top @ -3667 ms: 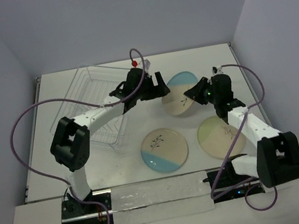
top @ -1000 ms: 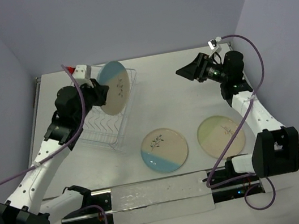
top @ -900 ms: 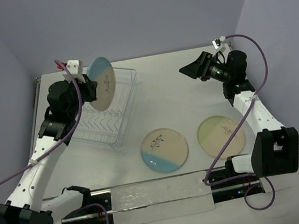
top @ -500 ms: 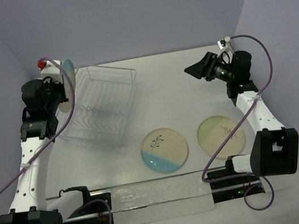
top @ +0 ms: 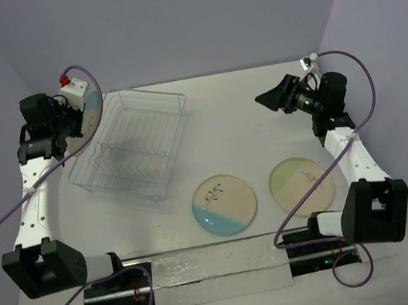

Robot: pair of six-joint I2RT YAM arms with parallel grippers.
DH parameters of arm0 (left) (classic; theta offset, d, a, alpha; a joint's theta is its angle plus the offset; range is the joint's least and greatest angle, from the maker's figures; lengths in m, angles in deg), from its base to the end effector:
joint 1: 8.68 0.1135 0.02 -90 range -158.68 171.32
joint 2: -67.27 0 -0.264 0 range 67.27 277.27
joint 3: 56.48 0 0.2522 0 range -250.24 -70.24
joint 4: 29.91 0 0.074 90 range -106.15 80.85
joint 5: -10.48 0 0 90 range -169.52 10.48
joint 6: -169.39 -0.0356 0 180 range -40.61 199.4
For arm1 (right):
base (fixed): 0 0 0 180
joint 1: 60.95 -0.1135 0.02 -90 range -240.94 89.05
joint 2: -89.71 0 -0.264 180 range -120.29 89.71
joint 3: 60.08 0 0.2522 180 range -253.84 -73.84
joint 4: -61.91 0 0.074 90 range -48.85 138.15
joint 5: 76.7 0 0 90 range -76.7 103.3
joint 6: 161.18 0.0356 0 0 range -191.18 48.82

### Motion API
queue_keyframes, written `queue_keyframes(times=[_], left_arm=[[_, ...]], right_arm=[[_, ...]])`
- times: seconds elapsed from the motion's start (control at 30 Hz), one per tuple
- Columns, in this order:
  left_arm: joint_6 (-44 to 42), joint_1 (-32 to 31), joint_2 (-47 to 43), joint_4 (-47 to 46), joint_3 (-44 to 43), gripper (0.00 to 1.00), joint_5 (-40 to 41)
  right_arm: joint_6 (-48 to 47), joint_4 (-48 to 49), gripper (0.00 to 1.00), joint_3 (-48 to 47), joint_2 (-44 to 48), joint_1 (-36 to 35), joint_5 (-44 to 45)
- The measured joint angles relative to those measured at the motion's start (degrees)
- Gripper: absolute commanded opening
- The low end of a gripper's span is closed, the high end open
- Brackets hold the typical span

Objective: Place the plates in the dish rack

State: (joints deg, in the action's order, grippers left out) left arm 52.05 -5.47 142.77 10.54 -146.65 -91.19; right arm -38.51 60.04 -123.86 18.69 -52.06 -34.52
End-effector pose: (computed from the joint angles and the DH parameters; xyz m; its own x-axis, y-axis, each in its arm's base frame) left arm 0.2958 0.0094 0.3856 -0.3274 0.4321 -0.8403 0.3123 0.8888 0.3354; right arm 0.2817 -0.0174 0.3159 -0.4659 0.4397 -0.7678 -0.4367 0.6404 0.6318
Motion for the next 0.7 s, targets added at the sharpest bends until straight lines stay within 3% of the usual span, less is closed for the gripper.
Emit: queue_keyframes(times=[0.7], left_arm=[[-4.57, 2.54, 5.47, 2.96, -0.07, 0.0, -3.64]], right_arm=[[-4.04, -7.37, 0.73, 0.54, 1.31, 0.1, 3.72]])
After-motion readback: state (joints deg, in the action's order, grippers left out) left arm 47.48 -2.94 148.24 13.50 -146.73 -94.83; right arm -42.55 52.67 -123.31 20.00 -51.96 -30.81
